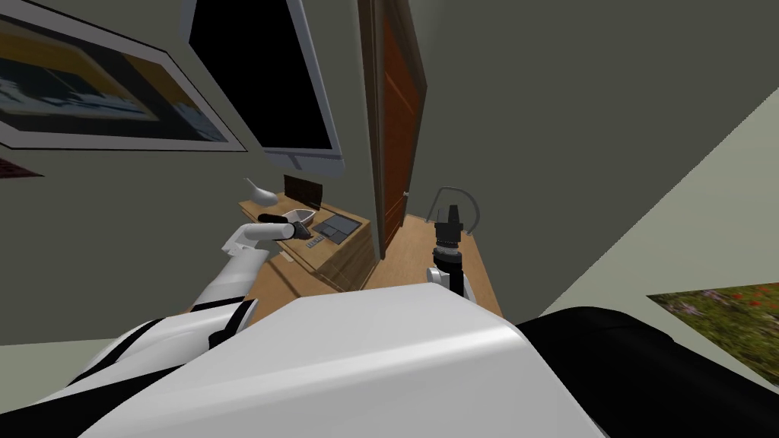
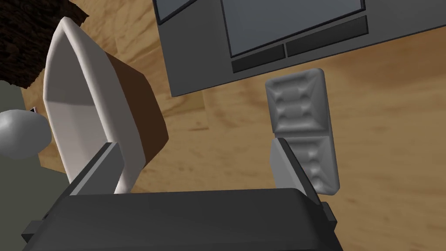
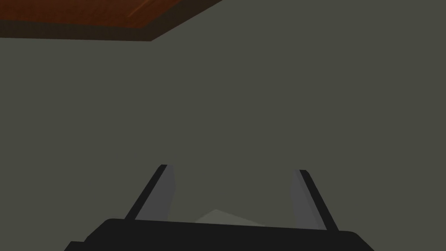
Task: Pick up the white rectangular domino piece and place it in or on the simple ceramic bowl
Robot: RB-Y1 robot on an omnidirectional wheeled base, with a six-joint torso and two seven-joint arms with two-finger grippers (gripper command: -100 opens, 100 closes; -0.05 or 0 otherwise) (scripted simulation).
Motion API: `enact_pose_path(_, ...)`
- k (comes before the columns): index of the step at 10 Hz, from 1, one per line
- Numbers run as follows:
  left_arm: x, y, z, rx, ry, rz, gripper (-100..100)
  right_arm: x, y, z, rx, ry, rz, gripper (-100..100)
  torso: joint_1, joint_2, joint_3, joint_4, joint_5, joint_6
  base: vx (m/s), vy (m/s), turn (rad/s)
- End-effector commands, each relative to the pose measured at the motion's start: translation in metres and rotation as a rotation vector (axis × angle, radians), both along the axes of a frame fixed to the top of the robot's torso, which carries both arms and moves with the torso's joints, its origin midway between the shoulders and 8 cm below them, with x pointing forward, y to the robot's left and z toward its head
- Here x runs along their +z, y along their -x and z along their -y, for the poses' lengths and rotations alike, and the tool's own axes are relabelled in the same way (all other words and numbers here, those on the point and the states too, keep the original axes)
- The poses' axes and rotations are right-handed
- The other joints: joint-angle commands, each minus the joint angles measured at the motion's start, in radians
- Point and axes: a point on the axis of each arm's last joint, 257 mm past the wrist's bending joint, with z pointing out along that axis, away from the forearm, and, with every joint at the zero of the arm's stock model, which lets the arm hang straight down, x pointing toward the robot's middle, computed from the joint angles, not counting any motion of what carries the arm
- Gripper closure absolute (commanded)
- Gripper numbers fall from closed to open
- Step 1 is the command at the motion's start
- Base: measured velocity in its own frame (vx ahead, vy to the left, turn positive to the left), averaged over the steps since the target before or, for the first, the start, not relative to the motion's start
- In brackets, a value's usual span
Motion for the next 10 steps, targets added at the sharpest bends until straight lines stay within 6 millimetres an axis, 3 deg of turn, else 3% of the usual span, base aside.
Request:
enact_pose_path(1, -0.008, 0.007, -0.003, 0.022, 0.024, -0.047, -100, 0.0, 0.0, 0.0, 0.0, 0.0, 0.0, 0, 0.0, 0.0, 0.0, 0.0, 0.0, 0.0, 0.027, -0.008, -0.02)
enact_pose_path(10, -0.041, 0.045, -0.005, 0.153, 0.187, -0.288, -100, 0.0, 0.0, 0.0, 0.0, 0.0, 0.0, 0, 0.0, -0.002, -0.001, 0.0, 0.0, 0.0, 0.037, -0.009, -0.015)
